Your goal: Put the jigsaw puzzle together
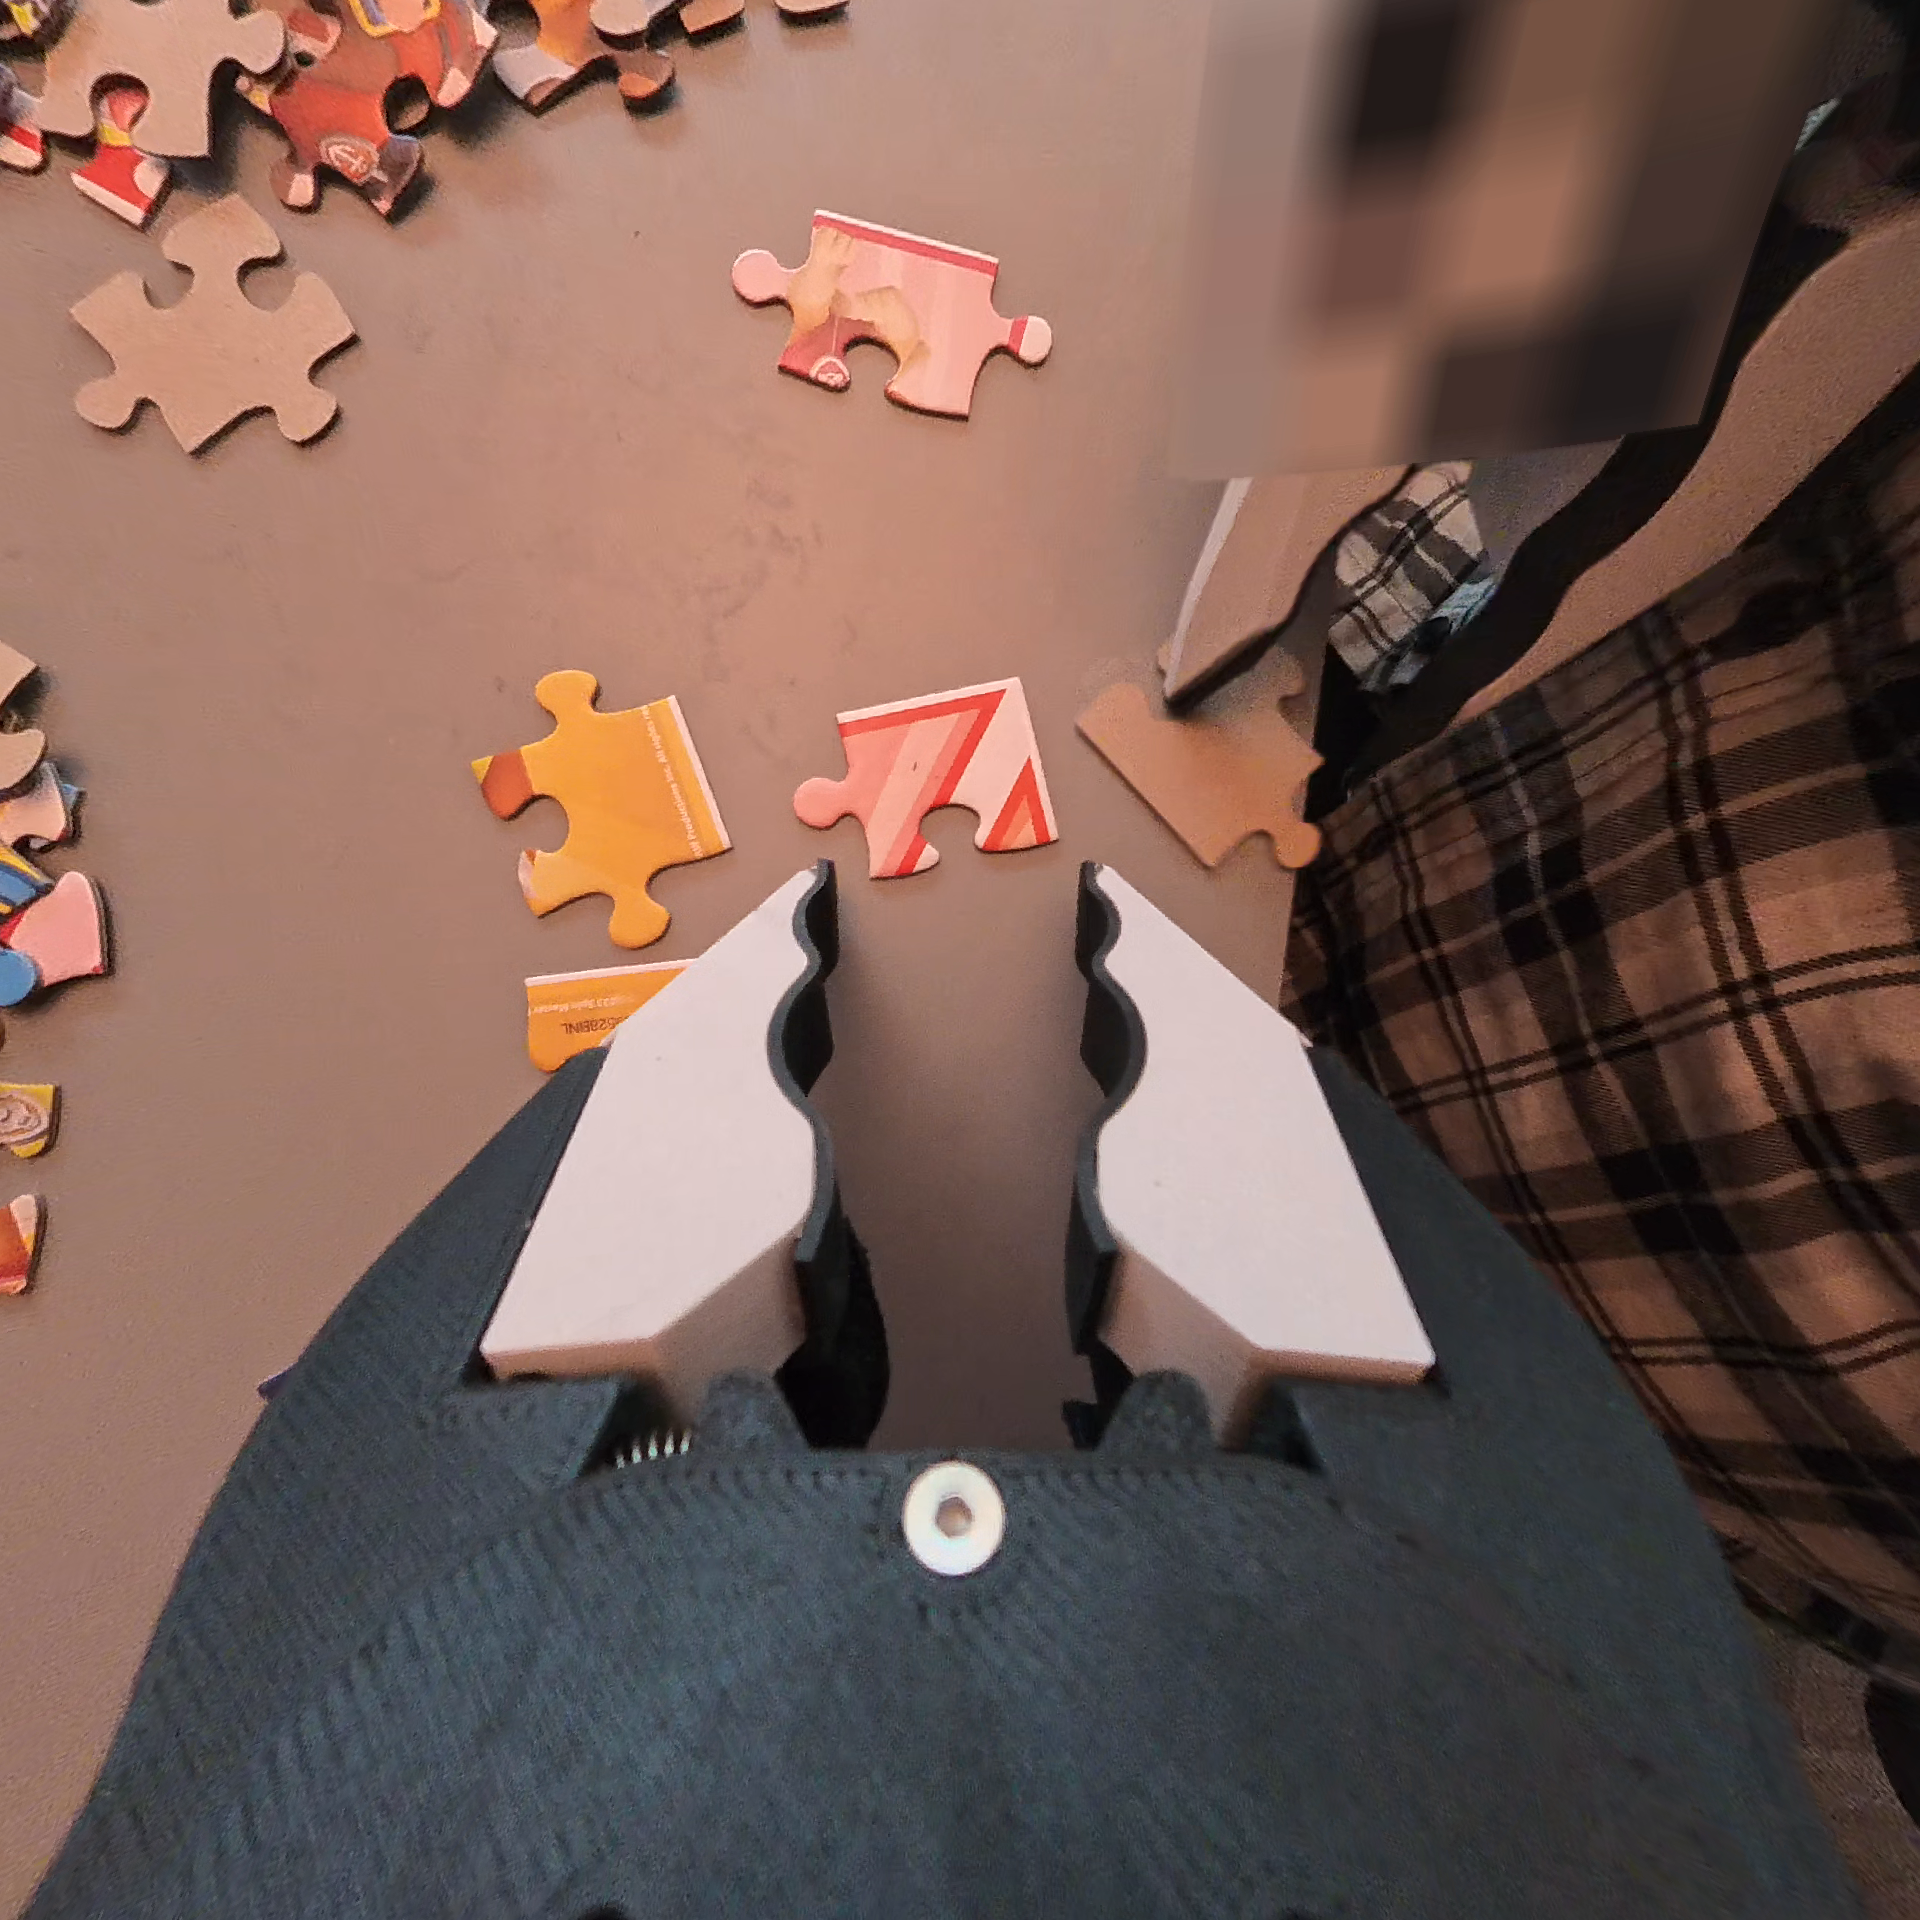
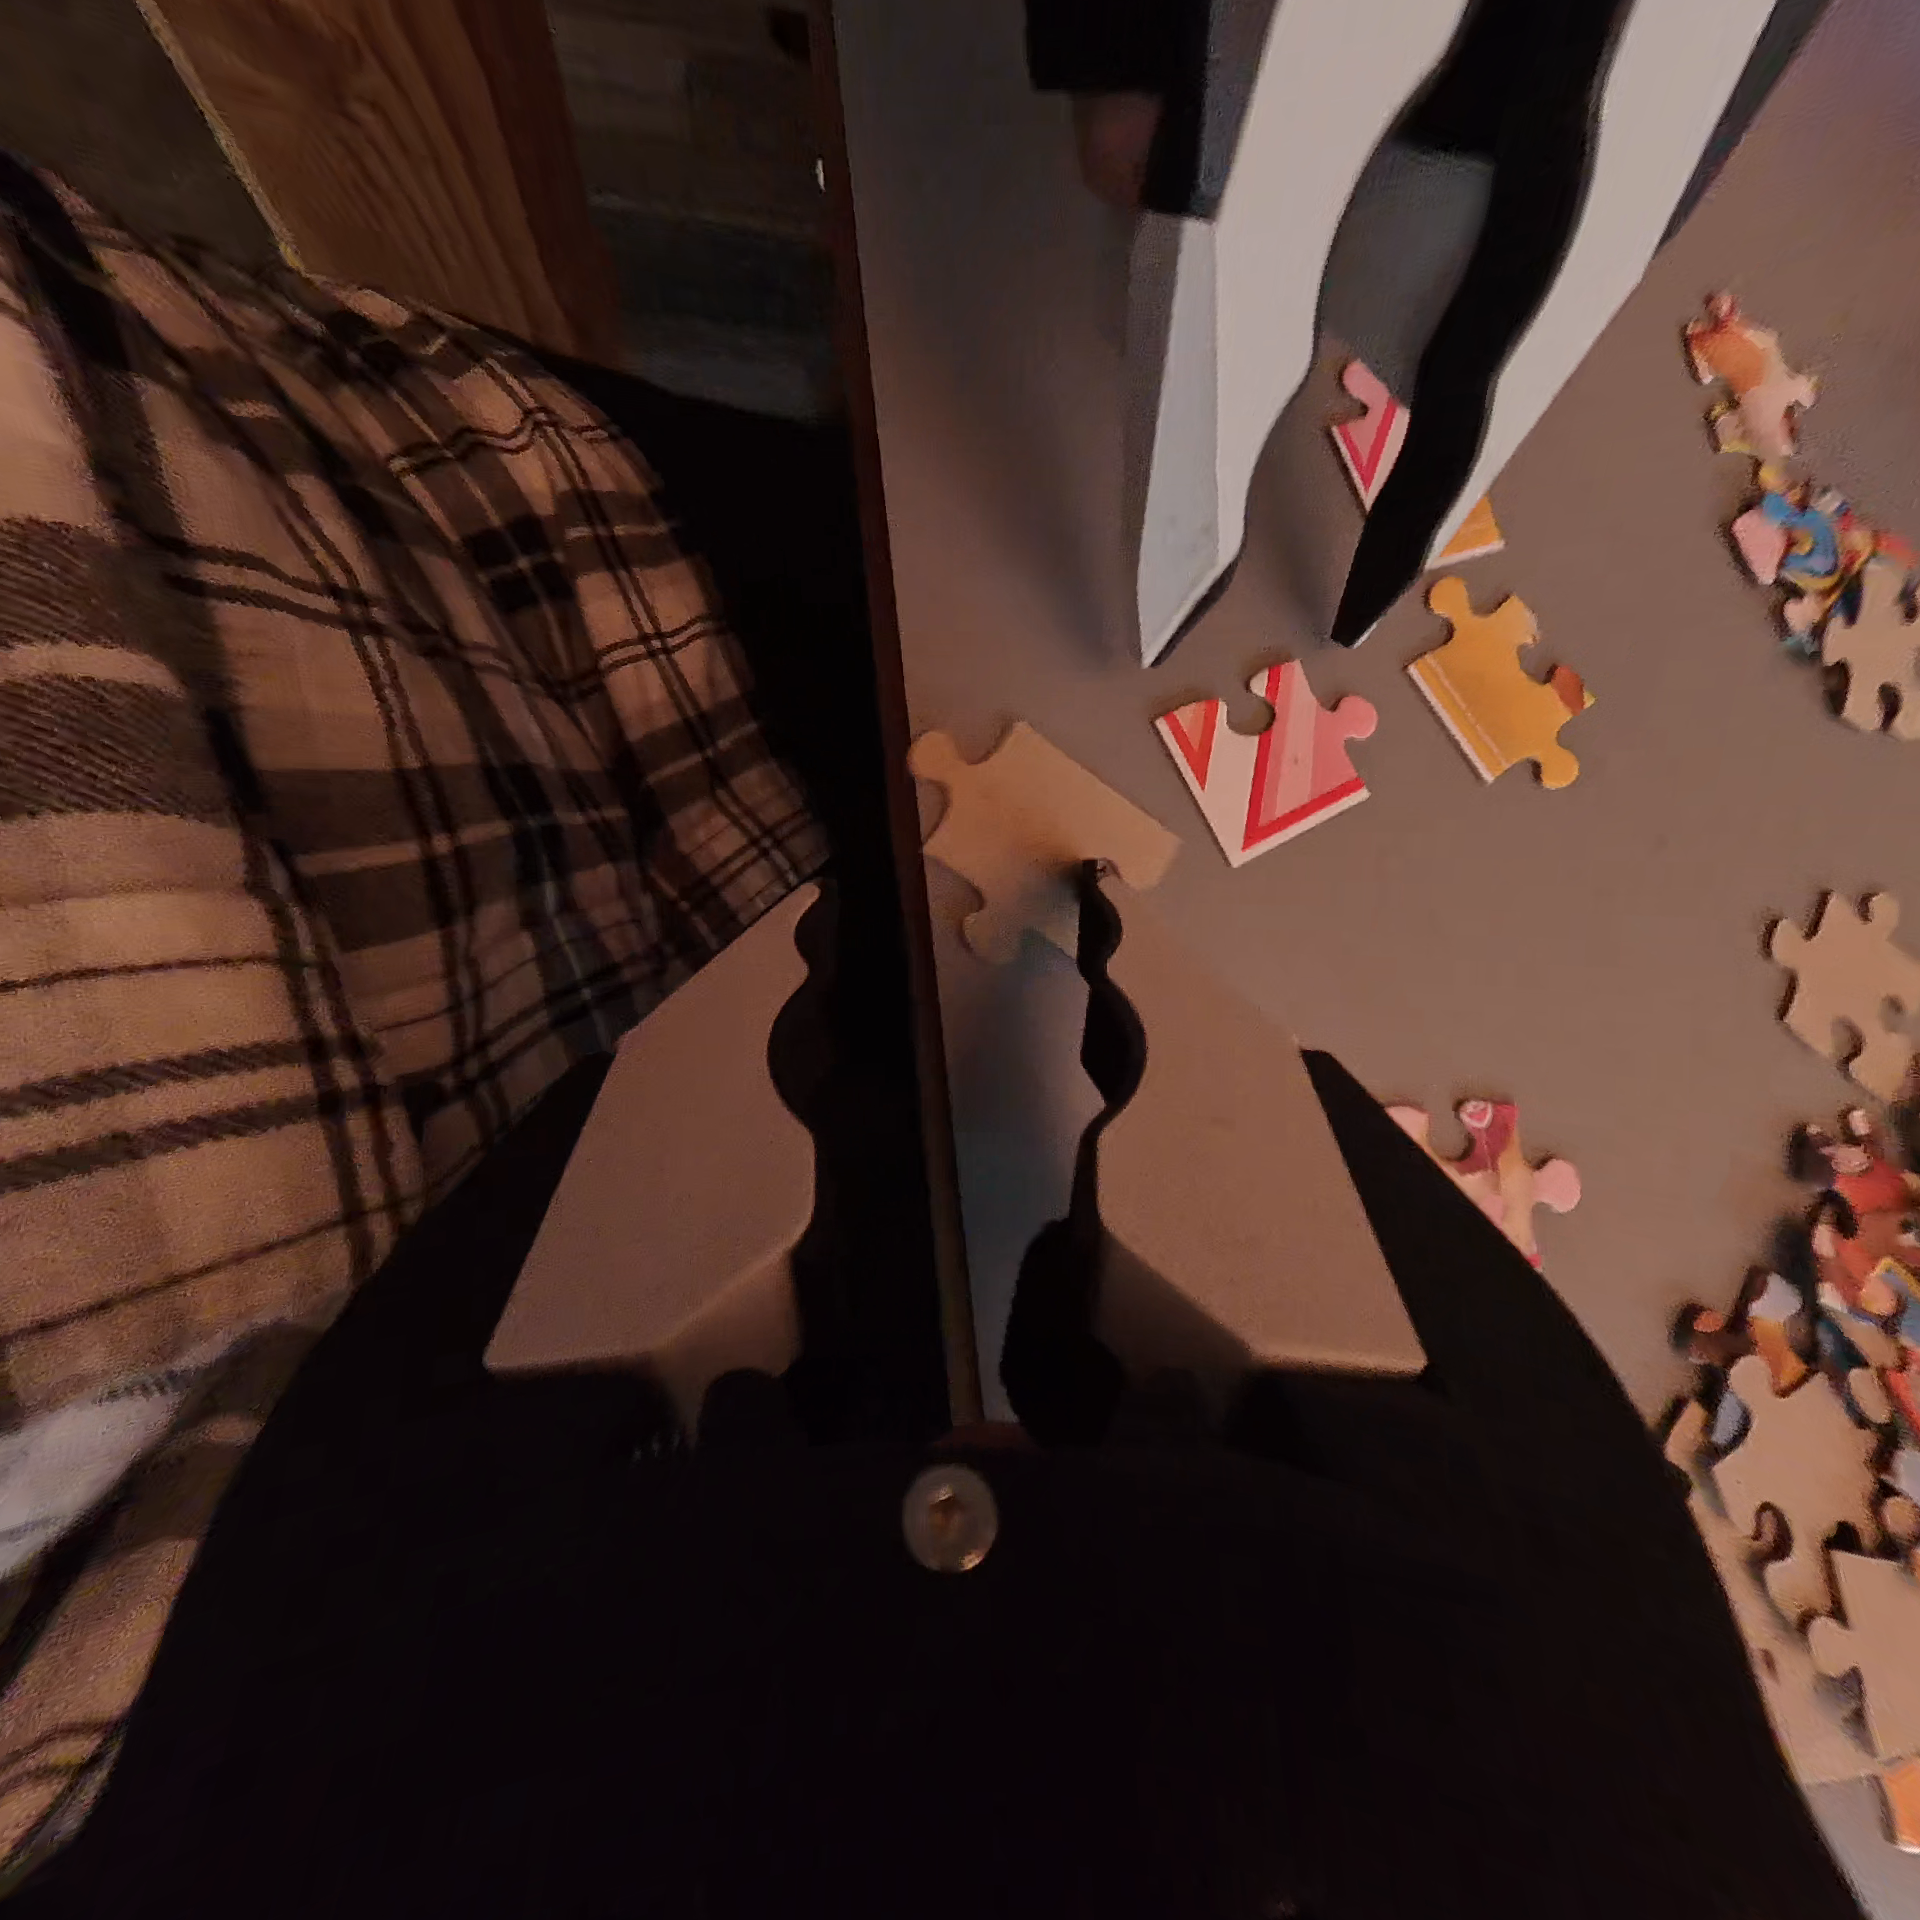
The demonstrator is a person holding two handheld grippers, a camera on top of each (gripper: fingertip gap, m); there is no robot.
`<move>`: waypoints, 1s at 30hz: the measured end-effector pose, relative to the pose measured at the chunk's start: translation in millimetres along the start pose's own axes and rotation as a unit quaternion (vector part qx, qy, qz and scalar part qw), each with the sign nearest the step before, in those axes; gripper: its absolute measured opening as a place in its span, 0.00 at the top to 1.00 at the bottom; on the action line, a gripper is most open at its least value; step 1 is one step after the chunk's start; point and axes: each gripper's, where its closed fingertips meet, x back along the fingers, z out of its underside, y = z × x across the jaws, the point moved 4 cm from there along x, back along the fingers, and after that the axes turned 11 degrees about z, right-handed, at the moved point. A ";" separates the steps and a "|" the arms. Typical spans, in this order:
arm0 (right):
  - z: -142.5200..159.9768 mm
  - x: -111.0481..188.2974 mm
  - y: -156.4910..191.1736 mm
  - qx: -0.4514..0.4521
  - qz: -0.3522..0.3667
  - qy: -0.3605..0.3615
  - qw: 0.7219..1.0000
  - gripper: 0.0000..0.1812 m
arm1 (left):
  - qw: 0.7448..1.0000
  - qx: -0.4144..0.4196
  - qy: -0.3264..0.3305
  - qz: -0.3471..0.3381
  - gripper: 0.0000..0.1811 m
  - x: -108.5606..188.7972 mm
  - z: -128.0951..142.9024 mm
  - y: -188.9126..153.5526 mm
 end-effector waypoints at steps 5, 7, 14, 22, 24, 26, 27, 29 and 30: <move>0.5 0.7 0.4 0.043 0.050 -0.011 0.998 0.88 | 1.000 0.002 -0.002 -0.003 0.74 -1.1 3.0 -2.3; 1.3 2.2 3.0 0.058 0.065 -0.019 0.996 0.90 | 1.000 0.001 -0.008 -0.003 0.74 -1.0 2.4 -4.3; 3.8 15.0 -0.9 -0.010 0.044 -0.059 0.997 0.91 | 0.999 -0.002 -0.032 -0.004 0.74 0.2 -0.3 -7.2; 4.7 39.3 -30.0 -0.202 -0.063 -0.113 0.971 0.90 | 0.995 -0.069 -0.077 0.002 0.74 3.8 -24.0 -21.9; 8.9 43.0 -37.1 -0.239 -0.110 -0.109 0.959 0.90 | 0.990 -0.117 -0.084 0.000 0.73 2.8 -37.3 -31.6; 13.4 43.2 -43.3 -0.260 -0.143 -0.097 0.950 0.90 | 0.981 -0.166 -0.097 -0.005 0.73 0.4 -52.2 -40.6; 14.8 43.1 -44.6 -0.262 -0.160 -0.087 0.948 0.90 | 0.978 -0.182 -0.102 -0.005 0.76 -1.9 -58.8 -44.4; 11.8 43.9 -47.7 -0.268 -0.190 -0.083 0.941 0.90 | 0.977 -0.192 -0.088 0.005 0.82 -10.4 -64.7 -47.7; 9.2 44.3 -50.3 -0.272 -0.201 -0.084 0.937 0.90 | 0.978 -0.192 -0.085 0.001 0.88 -13.4 -66.9 -45.6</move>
